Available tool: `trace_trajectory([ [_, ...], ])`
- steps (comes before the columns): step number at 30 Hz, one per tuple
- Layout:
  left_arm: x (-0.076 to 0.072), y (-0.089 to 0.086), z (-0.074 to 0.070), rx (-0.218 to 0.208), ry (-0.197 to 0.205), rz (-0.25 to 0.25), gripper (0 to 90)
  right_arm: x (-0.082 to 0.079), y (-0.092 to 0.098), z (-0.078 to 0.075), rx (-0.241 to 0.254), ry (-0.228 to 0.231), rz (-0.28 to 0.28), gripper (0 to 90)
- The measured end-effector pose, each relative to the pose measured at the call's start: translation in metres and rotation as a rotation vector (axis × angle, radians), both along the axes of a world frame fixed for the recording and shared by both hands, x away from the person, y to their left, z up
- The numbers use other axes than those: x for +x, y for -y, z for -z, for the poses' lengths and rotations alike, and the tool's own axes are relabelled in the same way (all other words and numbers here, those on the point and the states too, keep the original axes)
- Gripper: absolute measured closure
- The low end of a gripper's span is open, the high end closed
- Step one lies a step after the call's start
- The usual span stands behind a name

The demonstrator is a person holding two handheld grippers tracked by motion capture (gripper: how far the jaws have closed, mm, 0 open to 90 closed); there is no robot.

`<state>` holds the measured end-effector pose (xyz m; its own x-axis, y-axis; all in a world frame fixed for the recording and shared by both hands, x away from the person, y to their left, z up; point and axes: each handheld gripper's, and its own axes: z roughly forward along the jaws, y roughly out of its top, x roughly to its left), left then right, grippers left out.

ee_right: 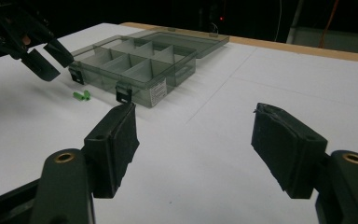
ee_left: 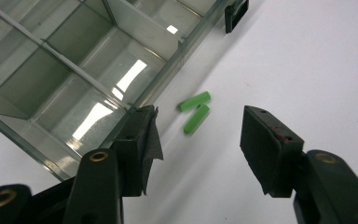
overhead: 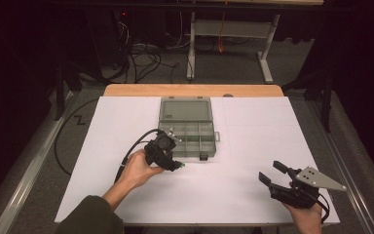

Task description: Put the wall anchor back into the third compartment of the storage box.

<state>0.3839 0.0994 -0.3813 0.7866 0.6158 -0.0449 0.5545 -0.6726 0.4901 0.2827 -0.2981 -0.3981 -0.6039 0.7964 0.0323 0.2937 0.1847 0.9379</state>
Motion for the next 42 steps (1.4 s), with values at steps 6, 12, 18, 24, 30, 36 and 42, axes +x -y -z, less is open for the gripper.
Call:
trace_trajectory([
  [6,0.000,0.005,0.004,0.019,-0.008,0.016,47.0,0.000,0.000,0.000,-0.001,-0.001,-0.004,33.0],
  [12,0.002,0.011,0.011,0.049,-0.019,0.022,49.7,0.000,0.000,0.000,0.001,0.002,-0.005,32.9],
  [18,0.005,0.015,0.016,0.066,-0.019,0.020,55.9,0.000,0.000,0.000,0.002,0.003,-0.005,32.9],
  [24,0.007,0.017,0.019,0.069,-0.030,0.024,59.5,0.000,0.000,0.000,0.001,0.002,-0.006,33.0],
  [30,0.010,0.018,0.022,0.074,-0.042,0.024,62.8,0.000,0.000,0.000,0.001,0.001,-0.006,33.0],
  [36,0.011,0.020,0.025,0.084,-0.049,0.027,65.6,0.000,0.000,0.000,0.001,0.001,-0.007,33.0],
  [42,0.012,0.020,0.027,0.092,-0.054,0.030,68.8,0.000,0.000,0.000,0.001,0.001,-0.007,33.0],
])
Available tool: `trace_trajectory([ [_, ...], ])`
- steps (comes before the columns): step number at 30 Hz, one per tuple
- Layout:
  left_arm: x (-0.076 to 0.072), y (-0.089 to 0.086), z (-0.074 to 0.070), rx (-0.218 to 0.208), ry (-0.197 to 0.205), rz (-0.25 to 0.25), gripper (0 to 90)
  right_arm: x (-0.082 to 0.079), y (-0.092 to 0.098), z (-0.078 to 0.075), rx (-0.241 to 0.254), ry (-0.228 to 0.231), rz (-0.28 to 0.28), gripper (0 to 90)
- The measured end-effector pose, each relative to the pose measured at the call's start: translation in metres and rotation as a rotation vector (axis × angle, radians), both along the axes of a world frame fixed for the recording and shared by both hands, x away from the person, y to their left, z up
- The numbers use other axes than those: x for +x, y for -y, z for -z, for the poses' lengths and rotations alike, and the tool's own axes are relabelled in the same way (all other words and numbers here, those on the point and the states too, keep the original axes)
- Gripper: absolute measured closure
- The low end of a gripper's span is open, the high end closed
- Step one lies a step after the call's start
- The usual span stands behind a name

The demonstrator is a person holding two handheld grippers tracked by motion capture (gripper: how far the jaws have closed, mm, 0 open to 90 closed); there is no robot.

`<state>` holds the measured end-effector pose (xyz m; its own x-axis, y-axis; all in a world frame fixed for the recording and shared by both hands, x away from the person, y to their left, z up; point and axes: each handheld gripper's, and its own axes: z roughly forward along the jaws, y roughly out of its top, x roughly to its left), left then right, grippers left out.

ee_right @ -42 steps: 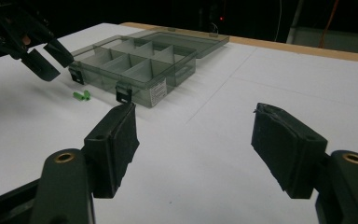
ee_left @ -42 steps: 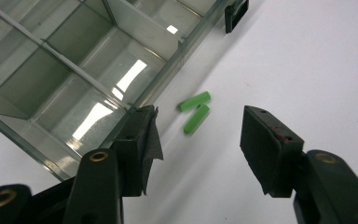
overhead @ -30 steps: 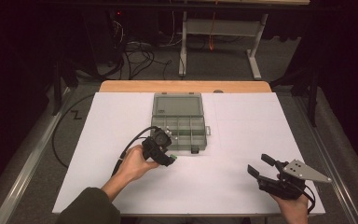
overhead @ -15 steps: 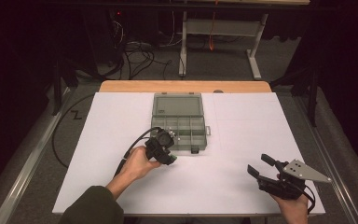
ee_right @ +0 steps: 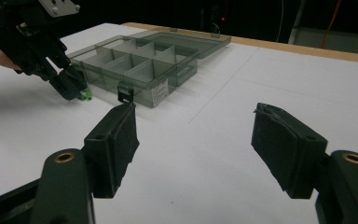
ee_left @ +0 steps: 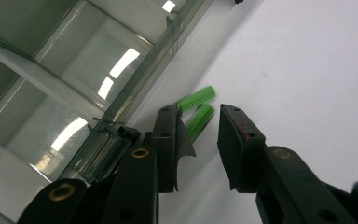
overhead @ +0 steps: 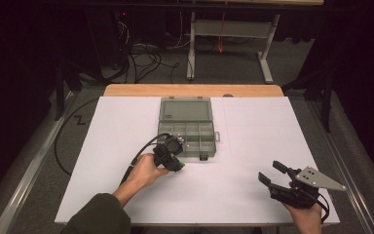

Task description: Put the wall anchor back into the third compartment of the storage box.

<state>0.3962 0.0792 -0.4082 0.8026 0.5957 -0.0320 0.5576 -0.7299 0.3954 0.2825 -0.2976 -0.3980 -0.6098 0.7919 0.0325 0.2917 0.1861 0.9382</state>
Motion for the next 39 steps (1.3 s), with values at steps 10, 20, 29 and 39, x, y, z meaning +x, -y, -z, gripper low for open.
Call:
trace_trajectory([
  [10,-0.0019,0.0026,0.0011,0.034,0.006,0.019,74.6,0.0002,-0.0002,0.0001,-0.002,-0.002,-0.002,33.2],
  [20,-0.0045,0.0047,0.0009,0.044,0.014,0.045,79.4,0.0001,0.0001,0.0000,-0.001,0.001,0.000,33.6],
  [29,-0.0027,0.0051,-0.0007,0.025,0.015,0.042,78.2,0.0005,0.0003,0.0002,-0.002,-0.002,0.000,33.7],
  [39,-0.0028,0.0070,0.0011,0.048,0.022,0.053,81.3,0.0004,0.0008,0.0000,0.000,-0.001,0.001,33.8],
])
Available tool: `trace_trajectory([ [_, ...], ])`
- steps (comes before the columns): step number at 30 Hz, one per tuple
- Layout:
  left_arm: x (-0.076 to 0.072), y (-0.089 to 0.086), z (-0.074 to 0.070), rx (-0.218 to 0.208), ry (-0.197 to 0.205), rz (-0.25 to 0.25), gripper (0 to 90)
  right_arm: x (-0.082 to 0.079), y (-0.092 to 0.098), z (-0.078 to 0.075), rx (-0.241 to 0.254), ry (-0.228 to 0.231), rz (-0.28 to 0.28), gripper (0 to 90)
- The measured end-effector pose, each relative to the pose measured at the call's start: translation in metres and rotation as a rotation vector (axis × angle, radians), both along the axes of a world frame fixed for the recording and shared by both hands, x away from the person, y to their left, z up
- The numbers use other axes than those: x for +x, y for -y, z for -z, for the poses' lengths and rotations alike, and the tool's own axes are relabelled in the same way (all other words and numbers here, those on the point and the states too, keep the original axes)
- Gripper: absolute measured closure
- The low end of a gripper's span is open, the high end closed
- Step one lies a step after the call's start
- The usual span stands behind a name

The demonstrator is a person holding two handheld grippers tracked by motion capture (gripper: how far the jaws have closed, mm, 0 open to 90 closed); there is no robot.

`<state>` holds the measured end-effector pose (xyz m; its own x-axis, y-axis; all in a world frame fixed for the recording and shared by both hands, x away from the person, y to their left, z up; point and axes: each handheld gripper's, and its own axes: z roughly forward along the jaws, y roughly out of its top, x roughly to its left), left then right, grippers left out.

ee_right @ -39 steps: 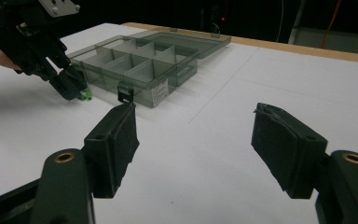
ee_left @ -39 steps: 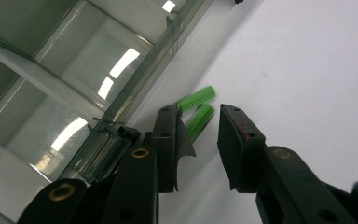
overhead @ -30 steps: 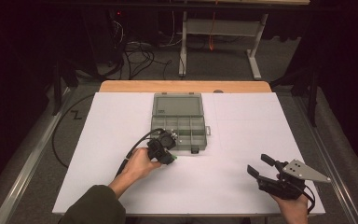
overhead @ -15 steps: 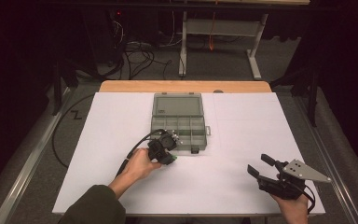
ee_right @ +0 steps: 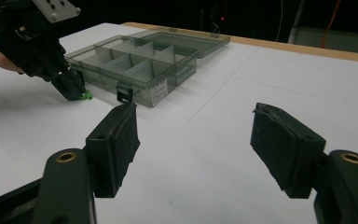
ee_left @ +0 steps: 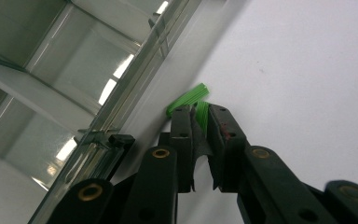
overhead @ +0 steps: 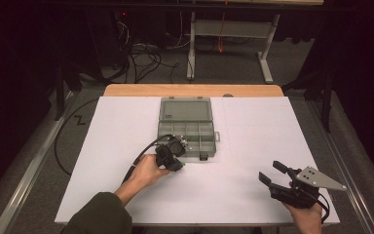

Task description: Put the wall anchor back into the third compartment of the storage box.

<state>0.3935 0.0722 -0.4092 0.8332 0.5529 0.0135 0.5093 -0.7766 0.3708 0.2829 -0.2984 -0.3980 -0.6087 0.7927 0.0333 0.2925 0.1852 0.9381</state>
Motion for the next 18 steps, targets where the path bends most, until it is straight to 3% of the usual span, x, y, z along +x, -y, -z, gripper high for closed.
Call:
trace_trajectory([
  [18,0.0010,-0.0052,-0.0044,-0.031,-0.014,-0.003,83.4,-0.0006,-0.0002,-0.0004,-0.002,0.006,0.003,33.8],
])
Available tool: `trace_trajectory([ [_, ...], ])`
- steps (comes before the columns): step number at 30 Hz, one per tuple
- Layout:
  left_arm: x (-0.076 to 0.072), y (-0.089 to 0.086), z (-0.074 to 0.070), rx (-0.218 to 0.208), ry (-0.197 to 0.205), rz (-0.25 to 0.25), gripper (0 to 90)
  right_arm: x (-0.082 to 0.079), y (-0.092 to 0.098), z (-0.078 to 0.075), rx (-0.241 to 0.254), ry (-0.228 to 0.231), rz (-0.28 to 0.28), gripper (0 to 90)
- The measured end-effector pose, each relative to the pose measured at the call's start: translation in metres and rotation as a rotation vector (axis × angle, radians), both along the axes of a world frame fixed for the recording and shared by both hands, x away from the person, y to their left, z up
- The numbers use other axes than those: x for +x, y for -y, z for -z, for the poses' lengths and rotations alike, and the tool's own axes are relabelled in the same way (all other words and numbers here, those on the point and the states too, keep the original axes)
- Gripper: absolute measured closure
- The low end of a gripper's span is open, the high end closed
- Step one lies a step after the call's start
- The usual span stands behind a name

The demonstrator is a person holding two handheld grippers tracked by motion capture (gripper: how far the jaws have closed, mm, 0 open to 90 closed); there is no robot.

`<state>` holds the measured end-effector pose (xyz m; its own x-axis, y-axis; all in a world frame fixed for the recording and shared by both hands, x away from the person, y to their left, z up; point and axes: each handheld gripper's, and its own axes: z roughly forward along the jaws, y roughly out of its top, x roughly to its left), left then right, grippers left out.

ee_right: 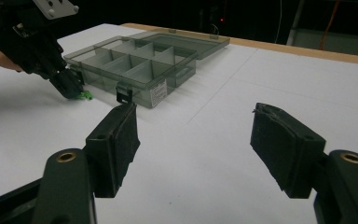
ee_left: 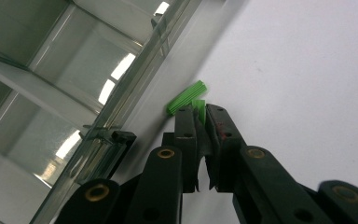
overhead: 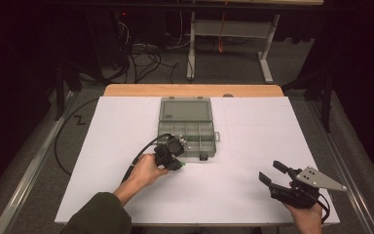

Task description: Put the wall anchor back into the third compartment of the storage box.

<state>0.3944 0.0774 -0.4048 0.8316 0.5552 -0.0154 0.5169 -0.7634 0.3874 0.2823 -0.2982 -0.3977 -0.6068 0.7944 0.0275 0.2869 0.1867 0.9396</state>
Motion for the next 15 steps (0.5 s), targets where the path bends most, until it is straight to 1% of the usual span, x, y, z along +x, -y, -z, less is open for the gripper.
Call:
trace_trajectory([
  [4,-0.001,-0.003,-0.004,-0.018,0.000,-0.008,83.4,0.000,0.000,0.000,-0.001,0.003,-0.002,33.8],
  [12,-0.002,-0.005,-0.011,-0.028,0.008,-0.007,83.4,0.000,-0.001,0.000,0.000,0.004,-0.003,33.8],
  [15,-0.001,-0.005,-0.013,-0.034,0.008,-0.015,83.4,0.000,-0.001,0.000,-0.003,0.003,-0.005,33.8],
])
